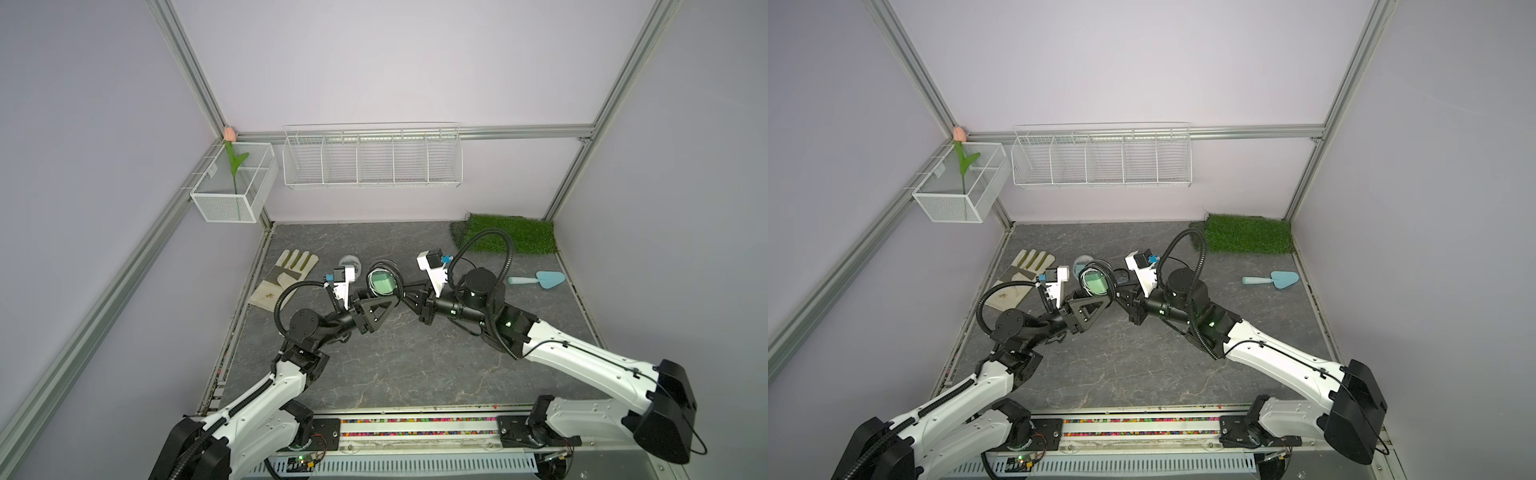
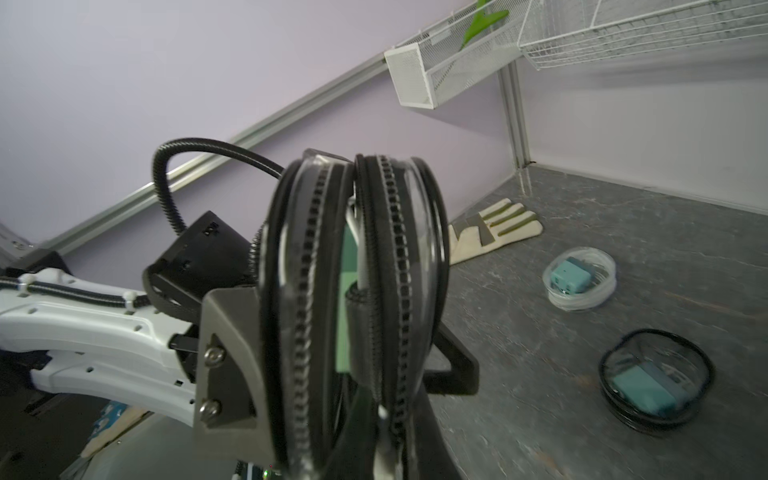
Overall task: Pack away charging kits
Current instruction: Adjust the storage bag.
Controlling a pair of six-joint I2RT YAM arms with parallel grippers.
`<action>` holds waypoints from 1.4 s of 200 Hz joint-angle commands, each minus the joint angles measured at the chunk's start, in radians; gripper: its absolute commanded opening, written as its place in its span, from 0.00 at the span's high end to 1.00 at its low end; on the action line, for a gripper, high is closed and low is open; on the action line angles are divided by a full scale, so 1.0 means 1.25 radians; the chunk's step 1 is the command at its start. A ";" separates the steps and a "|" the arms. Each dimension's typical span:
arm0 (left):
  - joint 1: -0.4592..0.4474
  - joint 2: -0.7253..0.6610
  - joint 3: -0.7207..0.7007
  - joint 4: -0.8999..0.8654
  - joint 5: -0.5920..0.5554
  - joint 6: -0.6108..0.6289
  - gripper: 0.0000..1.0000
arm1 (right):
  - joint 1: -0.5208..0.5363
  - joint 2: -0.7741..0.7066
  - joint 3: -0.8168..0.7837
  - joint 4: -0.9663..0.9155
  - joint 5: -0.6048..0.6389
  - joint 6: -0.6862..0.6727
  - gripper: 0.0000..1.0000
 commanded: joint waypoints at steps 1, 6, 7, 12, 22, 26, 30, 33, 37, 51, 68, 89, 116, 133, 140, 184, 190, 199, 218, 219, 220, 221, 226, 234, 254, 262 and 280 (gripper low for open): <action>-0.002 -0.053 0.025 -0.103 -0.022 0.066 0.10 | 0.001 -0.044 0.032 -0.195 0.083 -0.064 0.94; -0.002 -0.062 0.025 -0.112 -0.024 0.071 0.09 | 0.001 -0.051 0.032 -0.211 0.089 -0.068 0.94; -0.001 -0.063 0.025 -0.113 -0.025 0.072 0.09 | 0.001 -0.052 0.032 -0.214 0.089 -0.069 0.94; -0.002 -0.070 0.024 -0.118 -0.026 0.075 0.08 | 0.000 -0.058 0.031 -0.228 0.090 -0.071 0.94; -0.001 -0.077 0.024 -0.117 -0.026 0.077 0.08 | 0.000 -0.069 0.027 -0.243 0.087 -0.075 0.94; -0.002 -0.078 0.024 -0.115 -0.025 0.076 0.08 | 0.000 -0.072 0.027 -0.248 0.083 -0.076 0.94; -0.002 -0.078 0.024 -0.111 -0.024 0.076 0.07 | 0.000 -0.074 0.028 -0.257 0.078 -0.079 0.94; -0.002 -0.077 0.023 -0.106 -0.023 0.075 0.07 | 0.000 -0.075 0.031 -0.265 0.075 -0.081 0.94; -0.002 -0.076 0.022 -0.102 -0.022 0.075 0.07 | 0.000 -0.076 0.035 -0.277 0.069 -0.083 0.94; -0.002 -0.068 0.020 -0.085 -0.019 0.075 0.07 | -0.001 -0.077 0.046 -0.297 0.029 -0.086 0.94; -0.001 -0.055 0.017 -0.071 -0.021 0.083 0.08 | 0.000 -0.074 0.051 -0.293 -0.029 -0.082 0.94; -0.001 -0.042 0.016 -0.059 -0.021 0.089 0.08 | 0.000 -0.062 0.058 -0.287 -0.081 -0.074 0.94; -0.001 -0.030 0.013 -0.058 -0.028 0.099 0.08 | 0.000 -0.060 0.054 -0.262 -0.115 -0.063 0.94; -0.001 -0.020 0.016 -0.063 -0.031 0.110 0.08 | 0.000 -0.059 0.051 -0.239 -0.137 -0.056 0.94; -0.001 -0.016 0.014 -0.052 -0.028 0.108 0.08 | -0.001 -0.055 0.053 -0.233 -0.139 -0.054 0.94; -0.002 0.018 0.010 0.037 0.010 0.075 0.44 | 0.000 0.048 0.122 -0.248 -0.137 -0.036 0.94; -0.002 0.022 0.012 0.038 0.011 0.074 0.53 | 0.000 0.063 0.137 -0.257 -0.133 -0.035 0.94; -0.002 0.026 0.012 0.042 0.014 0.070 0.64 | 0.000 0.081 0.155 -0.269 -0.120 -0.032 0.94; -0.002 0.027 0.014 0.053 0.024 0.063 0.85 | -0.001 0.095 0.173 -0.280 -0.087 -0.027 0.87; -0.001 0.027 0.014 0.053 0.024 0.063 0.85 | 0.000 0.095 0.173 -0.280 -0.086 -0.027 0.86; -0.002 0.027 0.014 0.053 0.025 0.063 0.86 | 0.000 0.095 0.174 -0.280 -0.085 -0.026 0.85; -0.001 0.027 0.014 0.054 0.026 0.063 0.87 | 0.000 0.094 0.174 -0.280 -0.084 -0.026 0.85; -0.001 0.024 0.013 0.057 0.028 0.062 0.89 | -0.001 0.092 0.173 -0.279 -0.079 -0.026 0.80; -0.002 0.019 0.013 0.054 0.024 0.063 0.92 | -0.001 0.084 0.170 -0.279 -0.067 -0.027 0.72; -0.001 0.005 0.009 0.047 0.010 0.068 0.92 | -0.003 0.043 0.145 -0.275 -0.036 -0.027 0.57; -0.001 0.002 0.007 0.046 0.005 0.068 0.93 | -0.004 0.022 0.129 -0.274 -0.023 -0.027 0.51; -0.001 0.002 0.011 0.052 0.004 0.063 0.94 | -0.011 -0.026 0.090 -0.274 0.005 -0.025 0.49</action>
